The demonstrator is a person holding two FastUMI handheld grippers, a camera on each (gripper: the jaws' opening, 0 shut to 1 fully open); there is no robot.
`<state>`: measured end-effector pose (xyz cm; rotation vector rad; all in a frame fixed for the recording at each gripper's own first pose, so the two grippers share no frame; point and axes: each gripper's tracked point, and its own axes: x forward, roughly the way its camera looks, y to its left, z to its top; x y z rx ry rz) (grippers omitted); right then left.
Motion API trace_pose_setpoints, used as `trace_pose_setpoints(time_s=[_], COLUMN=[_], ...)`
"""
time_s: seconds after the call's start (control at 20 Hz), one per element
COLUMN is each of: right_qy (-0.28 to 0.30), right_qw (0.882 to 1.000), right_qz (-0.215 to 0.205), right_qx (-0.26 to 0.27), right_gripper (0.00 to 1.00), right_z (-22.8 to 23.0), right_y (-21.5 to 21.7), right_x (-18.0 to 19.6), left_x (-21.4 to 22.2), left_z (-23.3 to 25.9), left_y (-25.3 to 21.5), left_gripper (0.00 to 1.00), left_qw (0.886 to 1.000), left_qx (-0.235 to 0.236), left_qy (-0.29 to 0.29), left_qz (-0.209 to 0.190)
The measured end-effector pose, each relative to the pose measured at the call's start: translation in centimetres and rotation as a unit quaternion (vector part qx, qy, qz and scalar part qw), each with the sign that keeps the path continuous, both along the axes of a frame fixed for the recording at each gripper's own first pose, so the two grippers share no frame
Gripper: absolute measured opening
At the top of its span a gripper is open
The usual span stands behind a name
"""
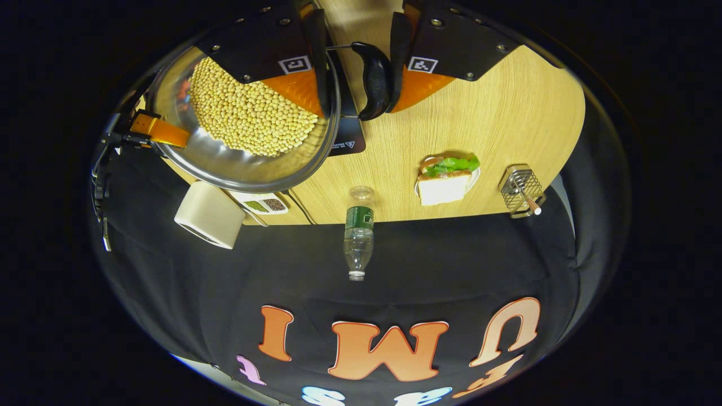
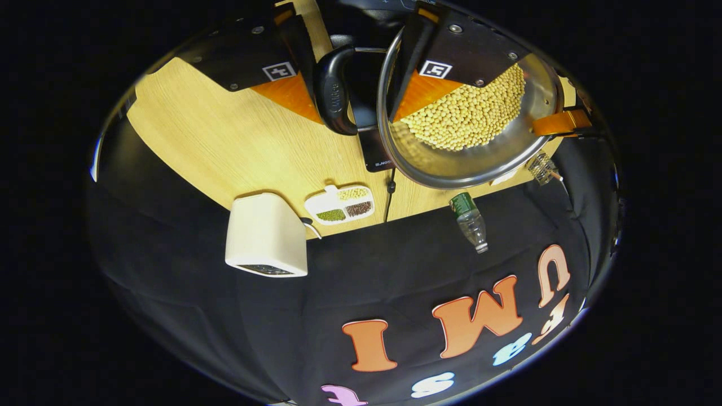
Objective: First push the handle of the pot to place it horizontally, then grasp the pot with both hands and set it on the induction cooktop.
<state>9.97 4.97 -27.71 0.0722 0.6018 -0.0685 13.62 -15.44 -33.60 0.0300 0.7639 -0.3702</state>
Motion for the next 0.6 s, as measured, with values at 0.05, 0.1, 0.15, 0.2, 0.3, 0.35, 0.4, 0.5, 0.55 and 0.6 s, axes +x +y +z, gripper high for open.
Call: trace_pose_setpoints(time_s=[0.05, 0.1, 0.15, 0.2, 0.3, 0.35, 0.4, 0.5, 0.55, 0.6], right_qy=[-0.002, -0.003, 0.000, -0.003, -0.017, -0.025, -0.036, -0.066, -0.083, -0.102], right_qw=[1.000, 1.000, 0.999, 0.999, 0.999, 0.999, 0.998, 0.997, 0.995, 0.993], right_qz=[-0.001, 0.002, 0.003, 0.005, 0.001, 0.000, -0.001, 0.004, 0.005, 0.004], right_qx=[-0.011, -0.024, -0.038, -0.040, -0.041, -0.046, -0.049, -0.047, -0.048, -0.053], right_gripper=[0.67, 0.71, 0.77, 0.89, 0.96, 0.96, 0.96, 0.96, 0.96, 0.95], right_z=[-0.1, -0.1, -0.3, 0.1, 1.2, 2.2, 3.3, 6.9, 8.8, 10.7], right_y=[-0.2, -0.5, -0.8, -0.7, -1.0, -1.3, -1.4, -1.4, -1.4, -1.6], right_x=[-0.1, -0.2, -0.6, -1.0, -1.4, -1.7, -2.0, -2.6, -2.8, -3.1], left_x=[-0.3, -0.6, -0.5, -0.5, 0.1, 0.1, 0.0, -0.6, -0.9, -0.9], left_z=[-0.1, 0.1, 0.6, 1.3, 3.4, 4.6, 5.9, 9.0, 10.9, 13.1], left_y=[0.1, 0.0, 0.1, 0.4, 1.7, 2.2, 2.8, 3.6, 4.5, 5.7], left_gripper=[0.48, 0.50, 0.53, 0.55, 0.61, 0.67, 0.68, 0.79, 0.78, 0.79], left_qw=[1.000, 1.000, 1.000, 1.000, 0.999, 0.998, 0.997, 0.994, 0.992, 0.988], left_qx=[-0.001, -0.010, -0.012, -0.012, 0.006, 0.009, 0.009, -0.009, -0.013, -0.015], left_qy=[0.005, 0.008, 0.001, -0.010, -0.047, -0.062, -0.077, -0.102, -0.118, -0.140], left_qz=[-0.003, -0.002, 0.002, 0.005, 0.016, 0.023, 0.030, 0.039, 0.047, 0.059])
